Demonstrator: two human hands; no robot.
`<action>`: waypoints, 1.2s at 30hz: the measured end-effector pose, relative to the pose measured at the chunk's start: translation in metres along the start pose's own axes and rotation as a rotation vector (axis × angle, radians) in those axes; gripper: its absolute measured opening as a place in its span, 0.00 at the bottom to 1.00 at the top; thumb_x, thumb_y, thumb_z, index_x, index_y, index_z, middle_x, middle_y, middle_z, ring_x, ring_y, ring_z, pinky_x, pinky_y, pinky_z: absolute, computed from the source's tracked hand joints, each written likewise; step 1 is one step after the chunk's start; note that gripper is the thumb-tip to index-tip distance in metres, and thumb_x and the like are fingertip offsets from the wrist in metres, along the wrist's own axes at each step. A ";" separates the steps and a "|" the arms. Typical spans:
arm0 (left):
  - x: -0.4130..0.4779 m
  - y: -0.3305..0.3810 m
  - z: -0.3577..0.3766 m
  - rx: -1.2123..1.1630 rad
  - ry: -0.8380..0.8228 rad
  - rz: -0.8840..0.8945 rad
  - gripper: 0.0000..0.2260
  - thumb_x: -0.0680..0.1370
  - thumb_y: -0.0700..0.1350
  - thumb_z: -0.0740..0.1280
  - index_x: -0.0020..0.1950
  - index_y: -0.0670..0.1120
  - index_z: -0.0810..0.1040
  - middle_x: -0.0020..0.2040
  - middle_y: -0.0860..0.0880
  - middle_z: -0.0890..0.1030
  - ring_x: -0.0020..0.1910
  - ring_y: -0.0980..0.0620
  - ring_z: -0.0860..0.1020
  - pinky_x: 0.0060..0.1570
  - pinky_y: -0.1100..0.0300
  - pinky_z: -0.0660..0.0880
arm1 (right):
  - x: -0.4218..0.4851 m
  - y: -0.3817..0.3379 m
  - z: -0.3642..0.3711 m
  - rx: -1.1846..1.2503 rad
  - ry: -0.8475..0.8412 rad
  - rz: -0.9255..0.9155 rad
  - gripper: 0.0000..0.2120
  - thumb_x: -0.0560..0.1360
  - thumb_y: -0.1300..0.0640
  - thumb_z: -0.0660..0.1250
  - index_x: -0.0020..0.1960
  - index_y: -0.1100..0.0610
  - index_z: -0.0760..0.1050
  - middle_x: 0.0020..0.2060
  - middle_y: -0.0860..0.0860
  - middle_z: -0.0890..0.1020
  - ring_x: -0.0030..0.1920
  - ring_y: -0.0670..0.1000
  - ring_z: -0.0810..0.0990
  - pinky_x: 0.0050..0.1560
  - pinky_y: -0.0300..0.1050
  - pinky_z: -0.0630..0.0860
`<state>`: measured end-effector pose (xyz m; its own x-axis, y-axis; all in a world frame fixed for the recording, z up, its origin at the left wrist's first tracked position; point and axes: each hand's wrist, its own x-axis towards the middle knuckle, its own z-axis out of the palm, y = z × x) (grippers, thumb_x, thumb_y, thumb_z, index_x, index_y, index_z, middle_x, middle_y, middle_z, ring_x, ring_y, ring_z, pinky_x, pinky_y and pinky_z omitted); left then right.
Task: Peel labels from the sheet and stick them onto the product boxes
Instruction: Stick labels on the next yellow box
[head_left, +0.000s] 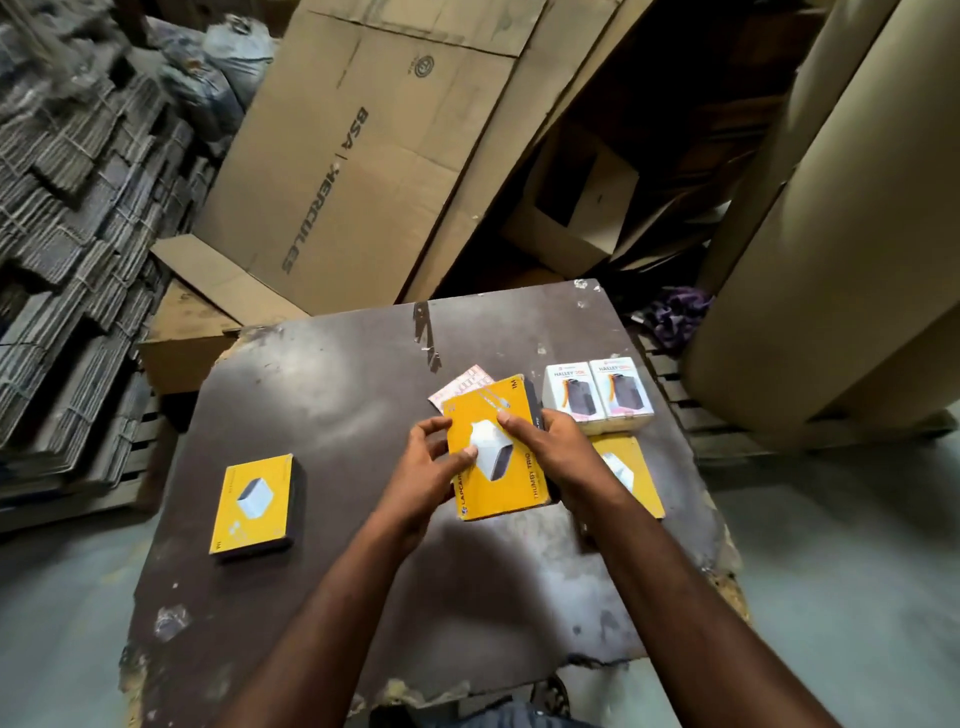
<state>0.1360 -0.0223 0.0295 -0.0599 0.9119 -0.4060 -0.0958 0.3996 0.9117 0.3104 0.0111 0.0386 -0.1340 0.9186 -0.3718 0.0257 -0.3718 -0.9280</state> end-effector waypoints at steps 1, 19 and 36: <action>0.000 -0.002 0.010 0.004 -0.034 -0.031 0.22 0.78 0.36 0.69 0.68 0.48 0.67 0.63 0.46 0.77 0.54 0.51 0.81 0.43 0.55 0.82 | 0.002 0.005 -0.009 -0.007 0.026 0.017 0.14 0.77 0.50 0.71 0.58 0.58 0.79 0.45 0.54 0.87 0.42 0.51 0.87 0.36 0.44 0.81; 0.053 -0.095 0.160 0.072 0.018 -0.205 0.16 0.77 0.32 0.67 0.60 0.46 0.69 0.58 0.45 0.79 0.54 0.47 0.81 0.47 0.49 0.80 | 0.023 0.094 -0.150 -0.468 0.476 0.190 0.19 0.73 0.44 0.73 0.46 0.60 0.84 0.42 0.57 0.85 0.46 0.58 0.83 0.44 0.49 0.76; 0.088 -0.108 0.174 0.488 0.061 -0.094 0.19 0.73 0.37 0.73 0.60 0.44 0.71 0.56 0.48 0.79 0.54 0.48 0.80 0.58 0.48 0.78 | 0.054 0.106 -0.166 -0.518 0.507 0.222 0.19 0.72 0.44 0.73 0.55 0.57 0.84 0.51 0.56 0.86 0.52 0.58 0.83 0.50 0.48 0.78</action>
<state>0.3140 0.0316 -0.0936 -0.1326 0.8685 -0.4776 0.3716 0.4903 0.7884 0.4699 0.0431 -0.0844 0.3972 0.8251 -0.4018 0.4776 -0.5597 -0.6772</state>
